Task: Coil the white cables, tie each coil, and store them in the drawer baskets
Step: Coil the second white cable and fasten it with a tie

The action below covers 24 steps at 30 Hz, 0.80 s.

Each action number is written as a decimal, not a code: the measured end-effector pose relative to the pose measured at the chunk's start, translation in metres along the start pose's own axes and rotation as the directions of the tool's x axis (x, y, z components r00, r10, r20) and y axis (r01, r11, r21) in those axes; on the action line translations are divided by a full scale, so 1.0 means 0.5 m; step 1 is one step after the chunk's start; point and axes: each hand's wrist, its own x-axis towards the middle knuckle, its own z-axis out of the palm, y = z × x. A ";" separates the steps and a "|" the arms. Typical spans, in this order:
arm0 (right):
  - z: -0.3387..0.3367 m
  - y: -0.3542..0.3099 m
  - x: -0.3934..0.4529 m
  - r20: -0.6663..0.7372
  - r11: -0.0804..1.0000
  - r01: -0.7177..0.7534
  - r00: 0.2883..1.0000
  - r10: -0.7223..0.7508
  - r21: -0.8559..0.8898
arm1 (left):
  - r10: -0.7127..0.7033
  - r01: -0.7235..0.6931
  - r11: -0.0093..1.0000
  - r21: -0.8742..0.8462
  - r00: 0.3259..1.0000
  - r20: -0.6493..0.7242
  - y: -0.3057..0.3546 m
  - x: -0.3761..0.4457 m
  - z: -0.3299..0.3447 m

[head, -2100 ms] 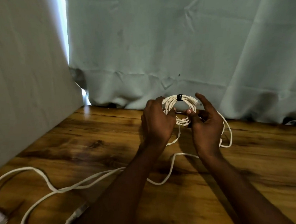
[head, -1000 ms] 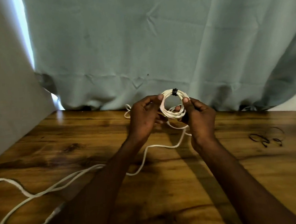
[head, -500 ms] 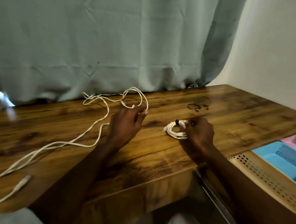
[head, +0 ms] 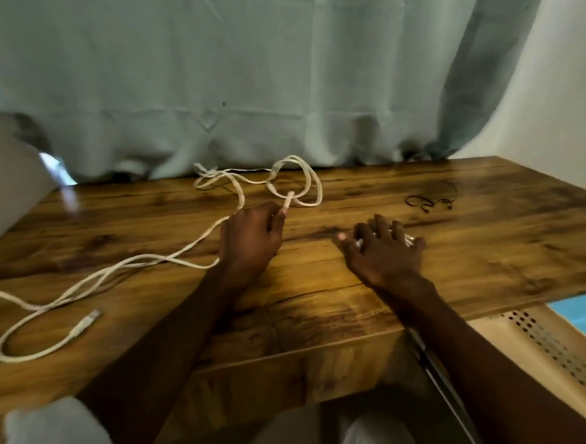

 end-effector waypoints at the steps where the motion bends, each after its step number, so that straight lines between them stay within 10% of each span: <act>1: 0.000 -0.005 0.000 -0.021 1.000 -0.004 1.000 0.003 -0.010 | -0.014 0.014 1.000 -0.003 1.000 0.011 0.001 -0.003 -0.009; 5: 0.002 -0.013 -0.013 -0.272 1.000 0.020 0.962 -0.019 0.004 | -0.050 0.050 0.994 0.095 0.999 0.006 -0.005 -0.018 -0.062; 12: -0.007 -0.092 -0.058 -0.653 0.887 0.461 0.669 -0.355 -0.010 | -0.165 0.181 0.842 0.508 0.983 -0.076 -0.101 -0.137 -0.241; 16: 0.014 -0.278 -0.062 -0.621 0.674 0.700 0.642 -0.450 0.236 | -0.345 0.286 0.746 0.602 0.939 -0.018 -0.169 -0.185 -0.308; 21: 0.065 -0.508 -0.030 -0.425 0.419 0.818 0.566 -0.706 0.394 | -0.282 0.291 0.905 0.311 0.956 -0.077 -0.242 -0.167 -0.328; 24: 0.071 -0.575 0.013 -0.538 0.304 0.818 0.557 -0.633 0.488 | -0.256 0.280 0.928 0.247 0.958 -0.126 -0.260 -0.148 -0.328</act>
